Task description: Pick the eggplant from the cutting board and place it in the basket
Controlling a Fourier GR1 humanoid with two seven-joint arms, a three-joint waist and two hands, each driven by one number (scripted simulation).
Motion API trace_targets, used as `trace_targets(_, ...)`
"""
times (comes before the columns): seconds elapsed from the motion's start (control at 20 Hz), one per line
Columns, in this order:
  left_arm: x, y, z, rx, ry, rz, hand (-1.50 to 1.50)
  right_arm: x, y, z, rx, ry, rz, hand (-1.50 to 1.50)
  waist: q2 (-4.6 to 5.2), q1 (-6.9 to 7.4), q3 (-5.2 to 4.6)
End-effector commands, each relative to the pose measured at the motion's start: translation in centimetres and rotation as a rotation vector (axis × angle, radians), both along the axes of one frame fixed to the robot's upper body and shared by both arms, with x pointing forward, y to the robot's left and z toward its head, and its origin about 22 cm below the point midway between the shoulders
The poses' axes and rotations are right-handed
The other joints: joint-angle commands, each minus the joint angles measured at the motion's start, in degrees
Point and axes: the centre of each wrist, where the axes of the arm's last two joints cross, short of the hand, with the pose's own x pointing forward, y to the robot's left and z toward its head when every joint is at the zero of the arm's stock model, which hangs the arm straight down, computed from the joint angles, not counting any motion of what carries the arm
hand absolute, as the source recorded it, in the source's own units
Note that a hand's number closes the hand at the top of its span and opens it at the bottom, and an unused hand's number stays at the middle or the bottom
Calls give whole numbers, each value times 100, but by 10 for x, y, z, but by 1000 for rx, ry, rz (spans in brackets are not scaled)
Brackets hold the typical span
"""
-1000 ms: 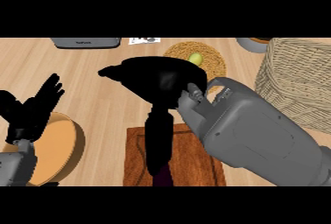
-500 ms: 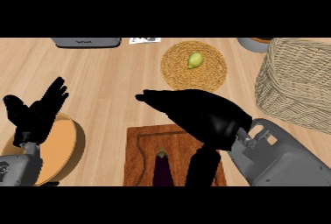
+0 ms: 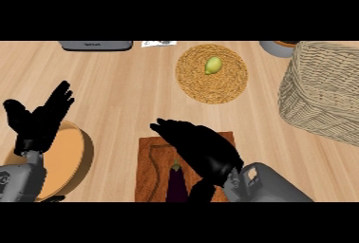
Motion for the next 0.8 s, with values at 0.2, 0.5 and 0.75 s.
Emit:
trace_targets(0.2,4,-4,7,-14,-7,-11,0,-6,20,-62,69,33,-38,-150,-2,4,-2)
trace_targets(0.5,1,12,10,26,-5,18,0,4,30,-83,-82,71,-15,-150,-2,13,-2)
trace_targets(0.75,3,-3,13,6,0,-8,0,4,21,-121,-116,85,2,-150,-2,8,-1)
